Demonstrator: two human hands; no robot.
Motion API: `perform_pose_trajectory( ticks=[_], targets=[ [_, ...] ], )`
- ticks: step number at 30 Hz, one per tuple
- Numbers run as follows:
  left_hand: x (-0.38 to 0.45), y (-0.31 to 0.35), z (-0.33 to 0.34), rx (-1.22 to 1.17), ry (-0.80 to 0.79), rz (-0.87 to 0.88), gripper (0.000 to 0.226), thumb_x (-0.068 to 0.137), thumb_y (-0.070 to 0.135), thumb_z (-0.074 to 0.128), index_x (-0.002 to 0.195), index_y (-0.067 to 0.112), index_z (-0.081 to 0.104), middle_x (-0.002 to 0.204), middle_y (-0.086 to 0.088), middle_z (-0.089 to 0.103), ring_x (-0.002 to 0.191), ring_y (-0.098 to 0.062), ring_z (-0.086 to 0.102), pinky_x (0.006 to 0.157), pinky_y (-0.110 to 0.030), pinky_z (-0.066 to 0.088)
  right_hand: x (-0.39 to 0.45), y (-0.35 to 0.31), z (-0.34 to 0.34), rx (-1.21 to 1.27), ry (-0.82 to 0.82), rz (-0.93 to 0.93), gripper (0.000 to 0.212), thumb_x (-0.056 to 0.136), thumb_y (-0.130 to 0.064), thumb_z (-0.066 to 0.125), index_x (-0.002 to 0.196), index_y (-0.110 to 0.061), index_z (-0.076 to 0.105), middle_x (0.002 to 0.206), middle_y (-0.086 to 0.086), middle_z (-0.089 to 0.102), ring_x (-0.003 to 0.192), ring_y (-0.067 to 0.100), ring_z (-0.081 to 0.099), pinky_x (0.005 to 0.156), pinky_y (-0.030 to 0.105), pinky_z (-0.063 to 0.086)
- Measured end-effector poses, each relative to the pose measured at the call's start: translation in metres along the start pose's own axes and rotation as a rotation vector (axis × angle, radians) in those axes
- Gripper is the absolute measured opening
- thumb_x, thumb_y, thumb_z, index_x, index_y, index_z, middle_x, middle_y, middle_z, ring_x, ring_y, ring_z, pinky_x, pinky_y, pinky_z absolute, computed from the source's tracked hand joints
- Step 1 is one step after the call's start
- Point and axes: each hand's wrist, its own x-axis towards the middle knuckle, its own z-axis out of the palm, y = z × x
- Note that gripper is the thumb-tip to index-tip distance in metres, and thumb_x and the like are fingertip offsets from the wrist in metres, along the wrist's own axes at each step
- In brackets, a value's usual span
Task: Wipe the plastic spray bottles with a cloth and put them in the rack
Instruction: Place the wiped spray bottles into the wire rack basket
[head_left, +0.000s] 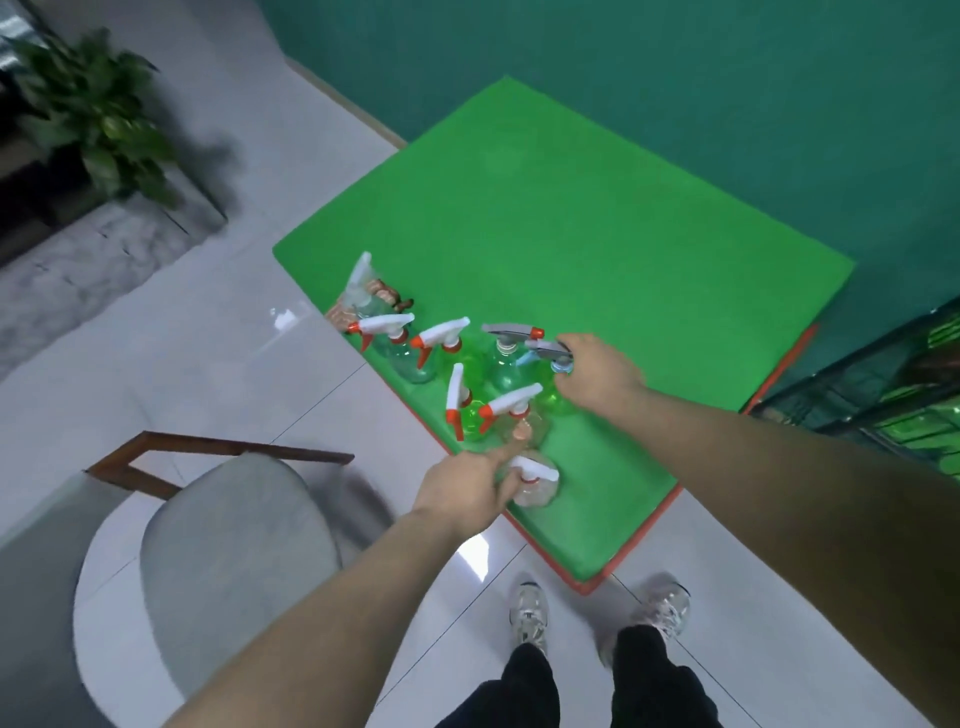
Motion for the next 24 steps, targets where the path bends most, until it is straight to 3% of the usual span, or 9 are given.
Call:
perform_pose_trajectory(
  ticks=[4,7,13,18,21,24],
  targets=[
    [0.0,0.005,0.011,-0.211,0.03,-0.078,0.039,0.102,0.046,0.047,0.14,0.037,0.051,0.101,-0.001,0.074,0.097,-0.03,0.065,0.081,-0.038,0.053,-0.001,0.004,0.004,-0.127,0.012,0.008,0.014,0.104,-0.028,0.052,0.114,-0.019,0.057,0.089,-0.001,0.061,0.074,0.019,0.063,0.06,0.035,0.057],
    [0.001,0.012,0.014,-0.278,0.074,-0.127,0.035,0.102,0.049,0.049,0.131,0.031,0.057,0.094,-0.003,0.075,0.093,-0.03,0.065,0.079,-0.038,0.052,-0.008,0.007,0.002,-0.246,-0.004,-0.018,0.015,0.106,-0.033,0.049,0.112,-0.019,0.049,0.078,-0.002,0.057,0.059,0.014,0.053,0.046,0.025,0.041],
    [0.006,0.025,0.02,-0.369,0.154,-0.263,0.025,0.098,0.053,0.055,0.099,0.028,0.054,0.084,-0.002,0.071,0.084,-0.028,0.064,0.072,-0.036,0.052,-0.028,0.025,-0.002,-0.271,-0.012,0.003,0.016,0.106,-0.035,0.046,0.105,-0.019,0.043,0.073,-0.002,0.054,0.054,0.012,0.05,0.045,0.025,0.037],
    [0.007,0.04,0.023,-0.432,0.189,-0.316,0.028,0.097,0.045,0.061,0.08,0.027,0.047,0.079,0.002,0.07,0.08,-0.024,0.062,0.065,-0.03,0.041,-0.047,0.045,-0.003,-0.243,-0.011,0.025,0.017,0.106,-0.038,0.043,0.101,-0.022,0.039,0.071,-0.003,0.053,0.053,0.011,0.049,0.044,0.024,0.036],
    [0.007,0.048,0.025,-0.38,0.145,-0.27,0.008,0.098,0.024,0.058,0.095,0.025,0.051,0.083,0.003,0.064,0.078,-0.023,0.057,0.065,-0.029,0.039,-0.054,0.056,-0.001,-0.146,-0.019,0.044,0.017,0.105,-0.034,0.046,0.098,-0.02,0.039,0.075,0.0,0.055,0.061,0.018,0.055,0.049,0.027,0.037],
    [0.01,0.055,0.026,-0.348,0.128,-0.209,0.018,0.097,0.012,0.052,0.113,0.019,0.056,0.097,-0.006,0.068,0.086,-0.028,0.062,0.073,-0.033,0.048,-0.063,0.067,0.0,0.009,-0.032,0.086,0.017,0.104,-0.029,0.052,0.099,-0.015,0.044,0.08,0.003,0.055,0.064,0.016,0.056,0.051,0.028,0.039]
  ],
)
